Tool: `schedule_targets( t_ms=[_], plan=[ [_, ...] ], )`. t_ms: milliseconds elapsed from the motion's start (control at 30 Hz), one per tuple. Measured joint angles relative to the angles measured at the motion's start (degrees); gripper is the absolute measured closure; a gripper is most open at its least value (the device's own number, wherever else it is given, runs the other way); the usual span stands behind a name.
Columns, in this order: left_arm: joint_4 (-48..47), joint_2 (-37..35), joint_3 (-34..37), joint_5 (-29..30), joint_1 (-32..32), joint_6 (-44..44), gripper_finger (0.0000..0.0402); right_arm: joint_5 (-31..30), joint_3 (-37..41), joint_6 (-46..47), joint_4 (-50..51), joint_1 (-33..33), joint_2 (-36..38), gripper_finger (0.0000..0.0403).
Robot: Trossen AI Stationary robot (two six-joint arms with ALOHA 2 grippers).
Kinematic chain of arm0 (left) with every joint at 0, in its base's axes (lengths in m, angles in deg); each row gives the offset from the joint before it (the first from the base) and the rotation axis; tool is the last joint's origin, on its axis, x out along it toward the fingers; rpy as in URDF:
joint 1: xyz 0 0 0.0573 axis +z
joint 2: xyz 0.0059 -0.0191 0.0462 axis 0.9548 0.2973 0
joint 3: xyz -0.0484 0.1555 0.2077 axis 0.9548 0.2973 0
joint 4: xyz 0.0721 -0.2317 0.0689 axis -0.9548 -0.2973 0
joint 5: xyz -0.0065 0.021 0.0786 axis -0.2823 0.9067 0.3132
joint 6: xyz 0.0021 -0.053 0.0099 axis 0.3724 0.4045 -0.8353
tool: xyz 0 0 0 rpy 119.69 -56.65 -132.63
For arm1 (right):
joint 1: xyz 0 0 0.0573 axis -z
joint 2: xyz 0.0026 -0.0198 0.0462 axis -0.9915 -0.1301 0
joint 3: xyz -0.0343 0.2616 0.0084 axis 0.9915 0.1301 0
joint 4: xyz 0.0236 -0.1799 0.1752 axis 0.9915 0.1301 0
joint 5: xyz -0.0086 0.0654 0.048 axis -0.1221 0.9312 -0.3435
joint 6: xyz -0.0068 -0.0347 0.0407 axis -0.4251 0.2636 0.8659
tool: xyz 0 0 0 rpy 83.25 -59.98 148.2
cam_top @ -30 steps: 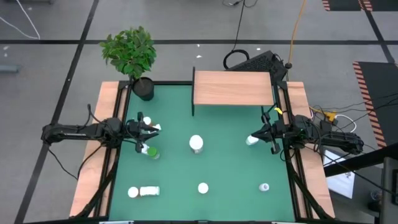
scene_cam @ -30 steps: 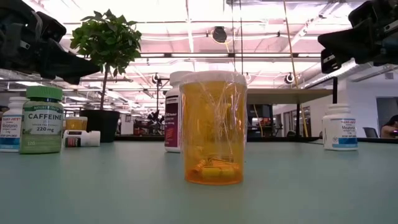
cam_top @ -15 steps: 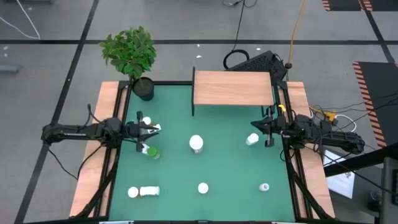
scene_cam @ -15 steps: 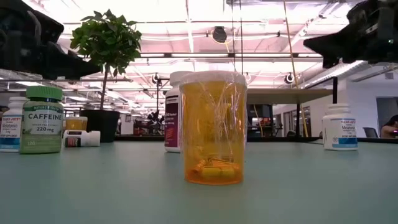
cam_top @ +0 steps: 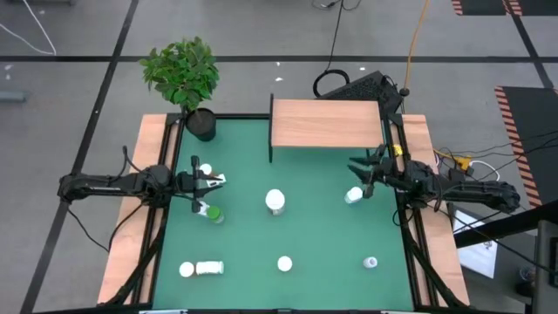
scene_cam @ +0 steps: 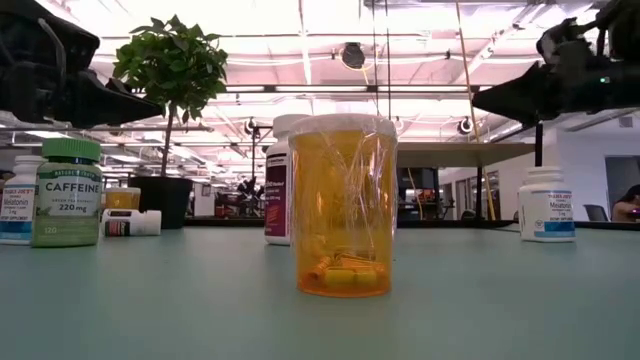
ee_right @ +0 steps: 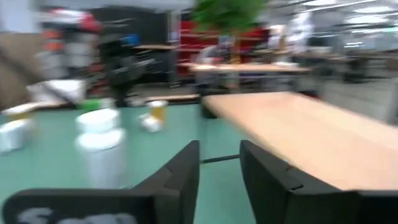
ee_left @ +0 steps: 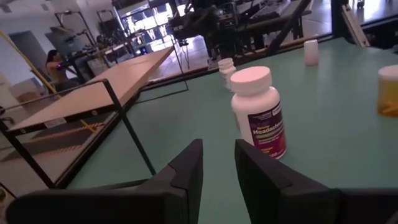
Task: Pick and place medicine bottles onto shelf by color
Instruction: Put the white red medicine bottle on the shelf
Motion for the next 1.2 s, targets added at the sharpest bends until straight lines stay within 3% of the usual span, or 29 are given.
schedule_targets(
  t_ms=[67, 133, 267, 467, 667, 833, 1033, 1200],
  plan=[
    [0.0, 0.0, 0.0, 0.0, 0.0, 0.6, 0.0305, -5.2, -0.3, 0.8, -2.2, 0.5, -1.5, 0.0262],
    [0.0, 0.0, 0.0, 0.0, 0.0, 0.6, 0.0305, -4.6, -1.3, 0.9, -1.8, 1.4, -2.9, 0.0249],
    [1.2, 0.0, 0.0, 1.5, 0.0, 0.3, 0.0305, 2.6, -3.8, 2.4, -0.1, 2.2, -6.7, 0.0234],
    [13.6, 0.0, 0.0, 9.3, 0.1, 1.5, 0.0305, 11.7, -13.9, 1.8, 9.5, 2.2, -13.6, 0.0217],
    [22.8, 0.0, 0.0, 9.5, 0.1, 2.4, 0.0305, 16.6, -30.0, -1.5, 26.3, 2.1, -25.7, 0.0187],
    [23.4, 0.0, 0.0, 9.5, 0.1, 4.0, 0.0305, 24.8, -35.9, -3.4, 26.8, 2.3, -35.7, 0.0162],
    [19.8, 0.0, 0.0, 9.5, 0.1, 7.7, 0.0305, 20.3, -36.5, -6.3, 25.9, 2.6, -42.4, 0.0154],
    [19.9, 0.0, 0.0, 9.5, 0.1, 8.8, 0.0305, 18.7, -36.5, -4.7, 25.6, 2.6, -43.2, 0.0154]
  ],
)
